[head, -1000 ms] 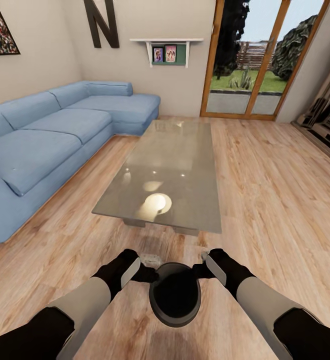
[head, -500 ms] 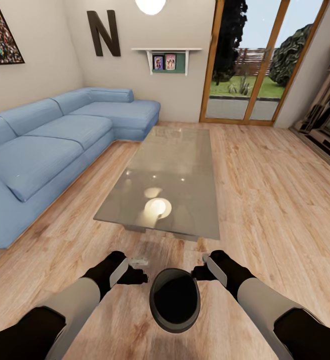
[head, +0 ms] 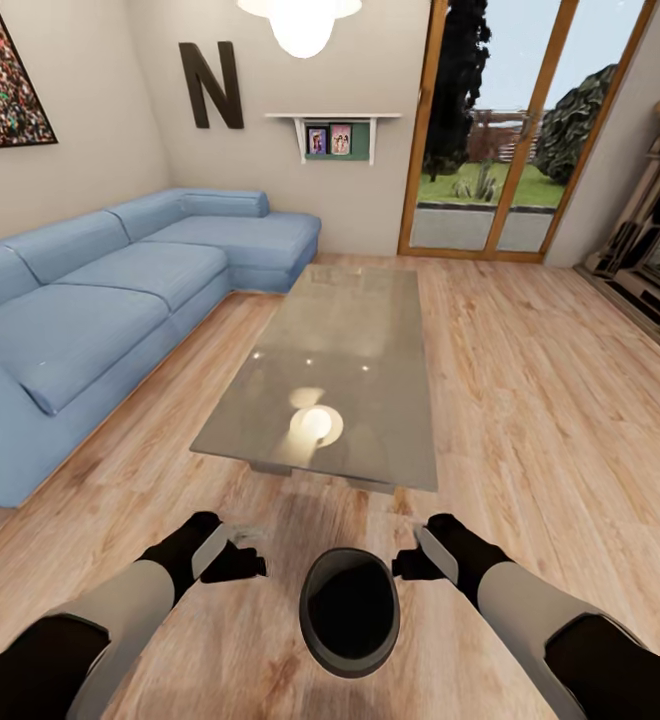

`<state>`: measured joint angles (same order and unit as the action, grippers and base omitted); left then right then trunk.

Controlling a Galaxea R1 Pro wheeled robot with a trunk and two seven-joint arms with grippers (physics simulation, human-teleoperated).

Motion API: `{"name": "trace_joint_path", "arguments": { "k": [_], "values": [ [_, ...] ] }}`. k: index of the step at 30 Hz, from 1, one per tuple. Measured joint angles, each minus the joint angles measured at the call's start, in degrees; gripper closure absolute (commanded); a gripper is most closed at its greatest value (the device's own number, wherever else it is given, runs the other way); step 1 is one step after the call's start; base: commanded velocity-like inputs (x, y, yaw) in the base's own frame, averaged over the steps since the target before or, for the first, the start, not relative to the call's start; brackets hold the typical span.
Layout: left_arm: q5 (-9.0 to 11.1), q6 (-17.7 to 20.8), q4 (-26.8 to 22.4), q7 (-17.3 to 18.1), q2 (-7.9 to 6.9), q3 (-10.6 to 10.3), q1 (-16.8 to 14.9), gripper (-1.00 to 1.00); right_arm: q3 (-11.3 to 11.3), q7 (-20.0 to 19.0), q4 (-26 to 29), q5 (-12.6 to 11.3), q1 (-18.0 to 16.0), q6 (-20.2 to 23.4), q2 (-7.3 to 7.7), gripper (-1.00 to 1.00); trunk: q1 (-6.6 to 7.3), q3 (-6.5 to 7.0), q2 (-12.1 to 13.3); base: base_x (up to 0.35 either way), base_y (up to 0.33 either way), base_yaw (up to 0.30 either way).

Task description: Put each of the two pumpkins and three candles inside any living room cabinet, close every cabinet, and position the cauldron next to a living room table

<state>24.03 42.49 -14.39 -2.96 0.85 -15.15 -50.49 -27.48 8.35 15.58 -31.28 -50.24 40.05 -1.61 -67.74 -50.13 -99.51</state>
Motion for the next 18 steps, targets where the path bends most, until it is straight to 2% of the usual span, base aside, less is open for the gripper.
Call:
{"name": "trace_joint_path", "arguments": {
  "k": [6, 10, 18],
  "values": [
    [0.12, -0.19, 0.07, -0.05, -0.93, 0.38, 0.1, -1.0, -0.03, -0.06, -1.7, 0.0, -0.01, -0.27, 0.02, -1.0, 1.32, 1.62, 2.41, 0.0, 0.0, 0.0],
    [0.07, -0.97, 0.09, 0.0, -2.1, 0.73, 0.12, -1.0, -0.09, -0.13, -2.74, 0.04, -0.01, -0.33, 0.41, -1.0, 2.2, 2.69, 4.01, 0.0, 0.0, 0.0],
    [0.46, -3.35, 0.13, 0.09, -3.68, 3.52, 0.13, -1.0, -0.16, -0.35, -5.64, 0.09, 0.04, -0.59, 1.34, -1.0, 3.95, 4.85, 7.22, 0.0, 0.0, 0.0]
  ]
}}
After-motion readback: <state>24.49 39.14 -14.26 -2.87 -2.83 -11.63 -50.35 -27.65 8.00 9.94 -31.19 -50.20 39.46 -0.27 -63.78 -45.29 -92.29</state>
